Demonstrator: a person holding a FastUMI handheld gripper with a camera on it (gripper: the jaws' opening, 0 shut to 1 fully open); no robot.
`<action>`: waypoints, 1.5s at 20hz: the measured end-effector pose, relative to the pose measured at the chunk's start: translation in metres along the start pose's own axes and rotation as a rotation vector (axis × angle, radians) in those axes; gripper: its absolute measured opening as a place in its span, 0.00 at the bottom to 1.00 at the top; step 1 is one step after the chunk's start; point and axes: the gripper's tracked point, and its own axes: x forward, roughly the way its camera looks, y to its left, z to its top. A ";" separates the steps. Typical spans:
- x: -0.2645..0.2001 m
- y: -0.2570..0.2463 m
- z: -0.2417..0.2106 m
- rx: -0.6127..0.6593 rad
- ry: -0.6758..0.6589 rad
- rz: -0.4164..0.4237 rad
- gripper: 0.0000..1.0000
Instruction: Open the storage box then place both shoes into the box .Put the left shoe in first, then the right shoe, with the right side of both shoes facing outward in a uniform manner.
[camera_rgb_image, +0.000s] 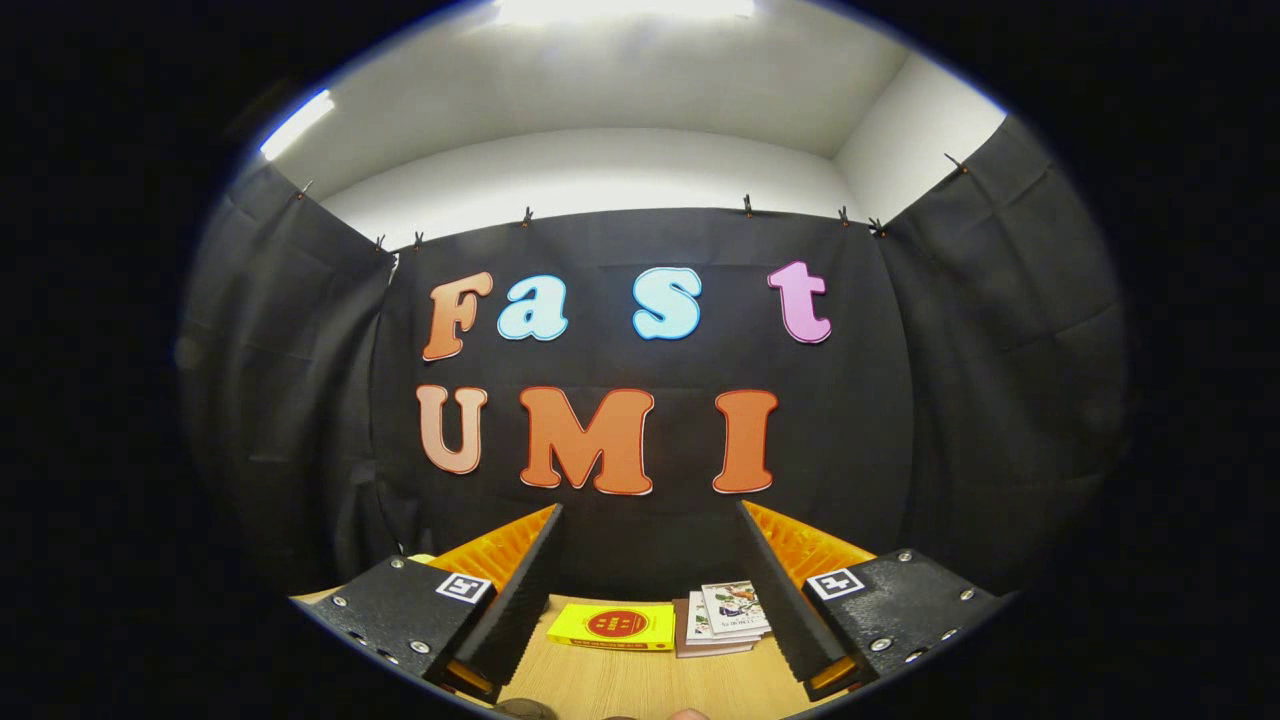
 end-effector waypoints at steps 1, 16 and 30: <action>-0.001 0.004 -0.005 0.009 0.015 0.008 0.99; -0.020 0.143 -0.147 0.251 0.438 0.358 0.97; -0.088 0.284 -0.296 0.399 1.015 0.688 0.96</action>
